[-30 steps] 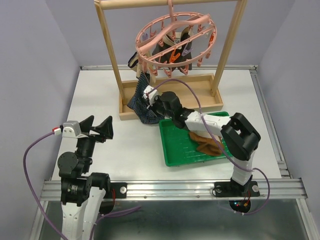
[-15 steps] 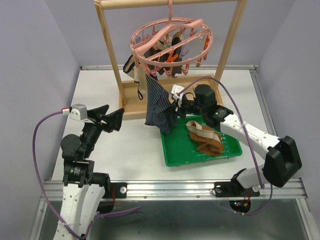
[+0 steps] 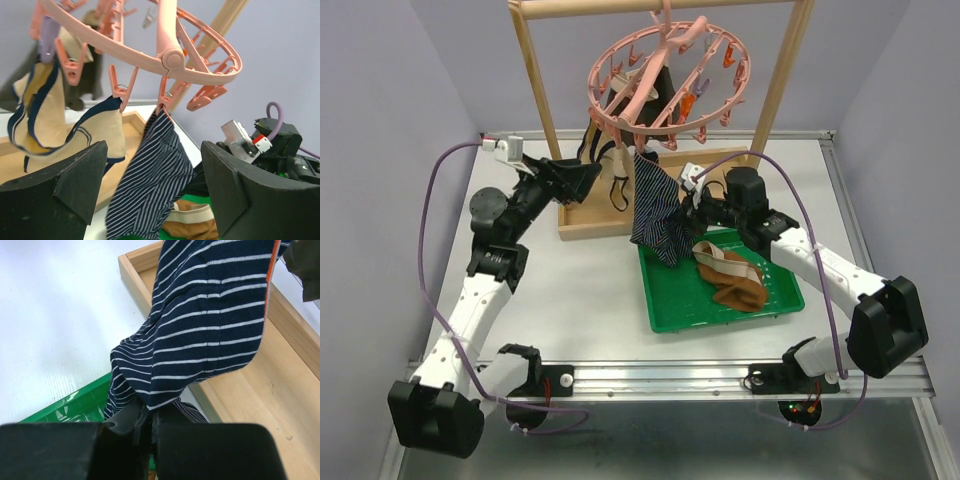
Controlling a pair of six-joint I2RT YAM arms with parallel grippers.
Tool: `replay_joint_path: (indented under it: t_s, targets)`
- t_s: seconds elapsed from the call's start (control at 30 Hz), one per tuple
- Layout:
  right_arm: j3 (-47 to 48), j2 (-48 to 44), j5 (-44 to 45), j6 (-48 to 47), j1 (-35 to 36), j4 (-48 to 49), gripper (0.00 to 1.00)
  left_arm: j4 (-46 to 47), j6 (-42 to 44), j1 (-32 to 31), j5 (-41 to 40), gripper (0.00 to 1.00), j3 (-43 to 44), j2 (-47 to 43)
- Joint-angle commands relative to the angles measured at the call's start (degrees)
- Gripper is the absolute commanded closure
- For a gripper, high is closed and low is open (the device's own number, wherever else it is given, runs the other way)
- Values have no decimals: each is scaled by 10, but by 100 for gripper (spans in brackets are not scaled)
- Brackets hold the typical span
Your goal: Remove the underwear clipped to the hanger
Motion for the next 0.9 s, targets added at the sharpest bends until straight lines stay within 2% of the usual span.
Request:
replay_joint_path:
  t_s: [0.0,0.17,0.37,0.57,0.87]
  targets:
    - [-7,-16,-8,14,-2,39,100,59,-9,-48,-6,15,57,49]
    - [-7,-19,-10,21,-3,50,99,62,9,-94,-29,15,86,114]
    - [-10,-23,-15,23,-3,54,99,72,26,-107,-24,15,124,165]
    - [-15,-28,-18,28,-4,56,99,75,40,-117,-17,15,160,198]
    - [-13,-29,-29,34,-5,59,100,99,71,-130,-31,14,162,219]
